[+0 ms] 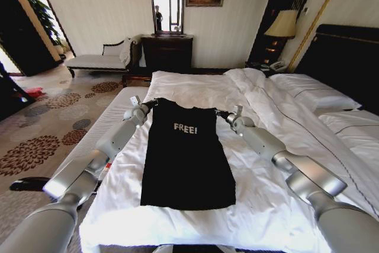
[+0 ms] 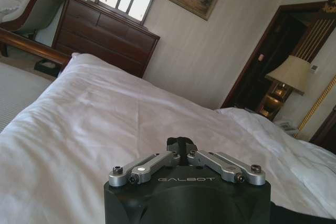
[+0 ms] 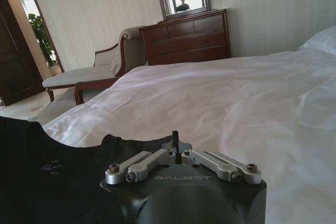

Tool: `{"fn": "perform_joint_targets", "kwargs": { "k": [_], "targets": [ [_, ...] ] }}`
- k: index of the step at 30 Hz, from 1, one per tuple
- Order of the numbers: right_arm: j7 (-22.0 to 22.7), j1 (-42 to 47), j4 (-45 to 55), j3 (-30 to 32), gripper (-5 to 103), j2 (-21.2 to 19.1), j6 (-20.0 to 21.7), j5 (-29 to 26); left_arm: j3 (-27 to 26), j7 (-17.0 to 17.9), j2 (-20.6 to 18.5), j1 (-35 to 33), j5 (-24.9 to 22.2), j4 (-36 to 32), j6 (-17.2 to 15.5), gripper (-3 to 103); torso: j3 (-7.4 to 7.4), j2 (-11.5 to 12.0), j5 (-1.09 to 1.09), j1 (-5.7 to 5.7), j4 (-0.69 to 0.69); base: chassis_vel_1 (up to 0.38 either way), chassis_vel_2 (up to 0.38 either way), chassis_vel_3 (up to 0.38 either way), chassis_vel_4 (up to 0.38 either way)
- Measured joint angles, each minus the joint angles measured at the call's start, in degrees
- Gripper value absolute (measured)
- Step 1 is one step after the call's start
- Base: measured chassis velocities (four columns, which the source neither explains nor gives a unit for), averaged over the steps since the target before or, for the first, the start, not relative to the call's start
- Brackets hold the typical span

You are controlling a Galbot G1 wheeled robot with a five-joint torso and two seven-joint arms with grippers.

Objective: Fold the clothes on the bed.

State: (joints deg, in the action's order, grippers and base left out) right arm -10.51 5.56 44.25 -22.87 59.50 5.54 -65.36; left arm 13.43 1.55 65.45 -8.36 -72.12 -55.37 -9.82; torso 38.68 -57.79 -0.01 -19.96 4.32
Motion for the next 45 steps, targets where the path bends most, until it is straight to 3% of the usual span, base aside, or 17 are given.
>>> {"fn": "perform_joint_targets", "kwargs": {
  "k": [13,18,21,26,32,45],
  "targets": [
    [-2.0,10.5,12.5,4.7,0,-6.9,-5.5,7.4,-2.8,2.0,-4.4,-8.6,1.9,-14.4,1.0,0,-0.01,0.0,0.02,0.01,-0.02,0.0,0.0,0.0,0.0],
    [-2.1,16.9,18.0,9.7,0,-9.2,-8.0,9.5,-2.6,2.1,-5.7,-10.2,2.6,-19.6,2.0,0,-0.01,0.0,0.02,0.01,-0.05,0.0,0.0,0.0,0.0],
    [-1.9,22.0,22.5,14.4,0,-11.5,-10.1,12.1,-2.6,2.0,-6.0,-11.6,2.5,-23.6,2.6,0,-0.01,0.0,0.01,0.01,0.07,0.0,0.0,0.0,0.0],
    [-1.8,26.5,27.5,17.7,0,-13.7,-13.1,15.6,-5.1,2.3,-8.7,-16.8,2.4,-30.6,3.0,0,-0.01,0.0,0.05,0.01,0.0,0.0,0.0,0.0,0.0],
    [-0.5,30.6,34.7,19.9,0,-15.6,-14.1,16.8,-9.3,2.1,-13.3,-25.5,3.1,-37.3,3.2,0,-0.01,0.0,-0.01,0.02,-0.04,0.0,0.0,0.0,0.0],
    [1.0,40.1,43.7,24.5,0,-19.3,-14.5,19.7,-16.4,2.2,-18.0,-36.7,4.0,-47.3,4.0,0,-0.01,0.0,0.03,0.0,0.03,0.0,0.0,0.0,0.0]
  ]
}}
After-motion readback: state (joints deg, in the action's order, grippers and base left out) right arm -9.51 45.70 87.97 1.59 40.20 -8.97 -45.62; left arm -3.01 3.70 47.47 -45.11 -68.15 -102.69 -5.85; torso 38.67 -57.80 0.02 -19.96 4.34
